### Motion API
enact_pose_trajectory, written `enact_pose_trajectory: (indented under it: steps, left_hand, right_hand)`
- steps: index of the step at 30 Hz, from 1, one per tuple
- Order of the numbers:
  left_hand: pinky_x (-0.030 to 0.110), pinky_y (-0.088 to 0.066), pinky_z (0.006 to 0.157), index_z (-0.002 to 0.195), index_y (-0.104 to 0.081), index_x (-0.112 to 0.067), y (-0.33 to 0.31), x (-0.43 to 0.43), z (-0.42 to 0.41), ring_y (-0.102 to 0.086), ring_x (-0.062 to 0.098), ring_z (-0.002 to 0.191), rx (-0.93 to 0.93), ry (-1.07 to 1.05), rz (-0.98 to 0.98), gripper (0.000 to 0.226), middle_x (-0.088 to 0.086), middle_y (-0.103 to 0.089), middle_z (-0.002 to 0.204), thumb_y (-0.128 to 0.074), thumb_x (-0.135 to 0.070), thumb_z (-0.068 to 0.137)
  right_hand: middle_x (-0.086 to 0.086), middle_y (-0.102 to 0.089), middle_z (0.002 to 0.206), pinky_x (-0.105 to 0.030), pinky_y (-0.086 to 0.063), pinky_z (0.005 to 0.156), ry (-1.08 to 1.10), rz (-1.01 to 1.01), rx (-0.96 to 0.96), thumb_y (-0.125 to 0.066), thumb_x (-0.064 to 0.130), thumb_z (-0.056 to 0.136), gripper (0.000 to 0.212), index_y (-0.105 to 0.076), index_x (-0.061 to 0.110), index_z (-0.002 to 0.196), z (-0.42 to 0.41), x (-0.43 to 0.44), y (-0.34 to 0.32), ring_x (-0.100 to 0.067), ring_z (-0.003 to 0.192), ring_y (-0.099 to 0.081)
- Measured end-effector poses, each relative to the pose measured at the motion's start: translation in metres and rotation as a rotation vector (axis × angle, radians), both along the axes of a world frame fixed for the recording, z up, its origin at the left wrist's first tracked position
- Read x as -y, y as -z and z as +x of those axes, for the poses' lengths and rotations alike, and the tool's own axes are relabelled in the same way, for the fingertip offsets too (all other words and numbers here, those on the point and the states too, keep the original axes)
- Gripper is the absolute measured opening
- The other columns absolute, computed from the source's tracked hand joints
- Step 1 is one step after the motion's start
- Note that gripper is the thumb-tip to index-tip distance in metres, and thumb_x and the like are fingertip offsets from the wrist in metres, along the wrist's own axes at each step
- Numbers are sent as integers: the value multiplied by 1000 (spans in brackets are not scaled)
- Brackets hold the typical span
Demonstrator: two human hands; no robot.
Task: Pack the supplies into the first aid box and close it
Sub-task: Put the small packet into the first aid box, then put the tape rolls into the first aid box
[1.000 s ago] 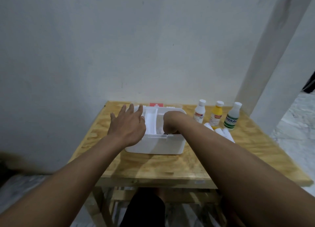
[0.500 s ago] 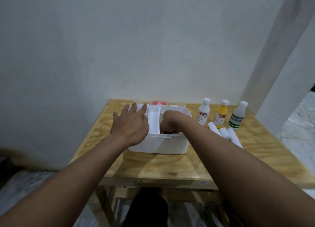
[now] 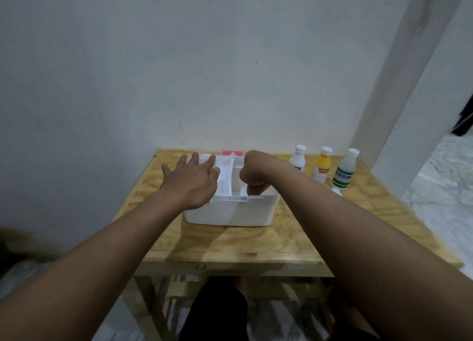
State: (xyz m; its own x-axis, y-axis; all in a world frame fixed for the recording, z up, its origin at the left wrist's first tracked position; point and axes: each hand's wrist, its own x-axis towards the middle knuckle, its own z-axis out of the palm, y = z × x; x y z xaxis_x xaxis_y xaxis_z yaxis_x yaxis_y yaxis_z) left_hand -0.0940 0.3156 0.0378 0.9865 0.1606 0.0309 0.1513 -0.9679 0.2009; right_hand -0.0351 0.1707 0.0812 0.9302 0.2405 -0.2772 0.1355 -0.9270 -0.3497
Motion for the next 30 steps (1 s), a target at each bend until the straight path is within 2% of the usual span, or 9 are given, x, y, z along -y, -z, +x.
enact_pose_trajectory:
  steps: [4,6,8,10,11,16,21,26,30]
  left_hand:
    - [68,-3,116,159,-16,-36,-10,4,-2,-7,36,153,-9,-14,15,61,6,-13,168,-10,-57,102]
    - [68,-5,116,158,-19,-35,-14,12,-5,-10,35,153,45,2,20,62,7,-19,166,-11,-59,101]
    - [68,-8,116,158,-22,-33,-18,28,-10,-13,34,153,116,44,24,64,6,-24,165,-12,-60,101]
    - [66,-9,117,157,-26,-32,-20,48,-14,-14,33,153,173,103,19,63,5,-28,163,-14,-60,101]
    - [65,-8,117,157,-27,-32,-20,59,-16,-14,32,153,192,134,14,63,4,-29,163,-15,-59,101]
    - [60,-7,120,155,-33,-28,-20,116,-24,-15,29,153,307,264,37,59,5,-33,161,-22,-54,103]
    - [56,-12,120,149,-43,-22,-11,165,-37,-24,28,150,394,389,75,51,5,-43,155,-29,-45,105]
    - [48,-22,115,141,-51,-18,24,199,-49,-38,27,139,426,480,50,46,6,-52,146,-37,-38,102]
    - [51,-22,116,140,-50,-18,52,211,-45,-39,29,139,386,464,83,46,8,-52,144,-36,-37,101]
  right_hand:
    - [-20,-71,83,-36,-62,62,-12,64,187,-44,1,91,16,-56,-1,80,-8,22,-14,-27,55,-68]
    - [-19,-68,87,-38,-63,63,-25,62,276,-44,3,86,17,-61,0,85,-11,39,-21,-29,57,-69]
    - [-15,-69,99,-42,-62,75,-28,57,373,-47,8,81,26,-66,5,99,-15,59,-27,-30,76,-71]
    - [-10,-66,114,-41,-56,87,-7,52,454,-50,13,80,34,-66,10,110,-21,81,-32,-30,99,-65]
    - [-8,-64,117,-41,-54,90,7,50,474,-51,13,81,36,-66,11,114,-24,91,-33,-30,104,-62]
    - [-10,-63,121,-44,-53,91,67,-10,497,-51,13,84,39,-62,11,121,-40,147,-29,-30,109,-60]
    - [-7,-60,134,-36,-48,97,64,-53,442,-50,9,90,46,-58,15,135,-55,191,-6,-27,123,-55]
    - [-6,-57,141,-36,-44,103,27,-54,419,-55,14,93,45,-55,15,138,-57,213,19,-25,129,-52]
    - [-10,-56,141,-38,-46,98,-1,-68,431,-52,19,97,42,-54,18,139,-59,220,35,-28,126,-53]
